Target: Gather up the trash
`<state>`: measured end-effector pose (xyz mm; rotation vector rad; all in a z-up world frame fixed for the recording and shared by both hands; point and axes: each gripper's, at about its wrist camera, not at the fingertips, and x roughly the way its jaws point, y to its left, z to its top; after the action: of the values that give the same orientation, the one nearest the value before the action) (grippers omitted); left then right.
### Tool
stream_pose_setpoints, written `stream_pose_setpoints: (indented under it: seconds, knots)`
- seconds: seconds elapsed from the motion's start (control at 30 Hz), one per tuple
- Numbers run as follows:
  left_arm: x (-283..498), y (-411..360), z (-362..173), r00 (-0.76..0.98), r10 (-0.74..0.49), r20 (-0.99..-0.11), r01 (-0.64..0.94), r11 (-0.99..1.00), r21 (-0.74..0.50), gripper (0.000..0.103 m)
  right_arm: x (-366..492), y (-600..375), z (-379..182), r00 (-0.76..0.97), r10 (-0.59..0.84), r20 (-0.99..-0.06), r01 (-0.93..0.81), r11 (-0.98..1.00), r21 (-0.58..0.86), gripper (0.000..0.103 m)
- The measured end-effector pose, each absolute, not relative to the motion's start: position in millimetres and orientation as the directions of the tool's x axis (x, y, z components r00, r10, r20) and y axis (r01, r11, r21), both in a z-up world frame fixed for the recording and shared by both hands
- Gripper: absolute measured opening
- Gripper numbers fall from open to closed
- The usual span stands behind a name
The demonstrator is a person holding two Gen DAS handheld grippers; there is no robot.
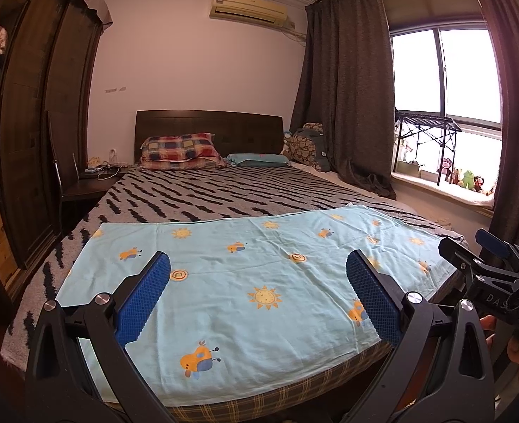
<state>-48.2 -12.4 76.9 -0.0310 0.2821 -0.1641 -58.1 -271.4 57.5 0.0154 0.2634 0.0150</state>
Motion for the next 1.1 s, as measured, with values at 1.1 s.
stream_pose_setpoints:
  seconds: [1.1]
  knots:
    - [-35.5,-2.1,72.3,0.942,-0.147,-0.302,0.127,0.988,-0.084,0.095,-35.5,-282.6,53.5,0.952,0.063,-0.299,-0.044,0.997,0.068,0.1]
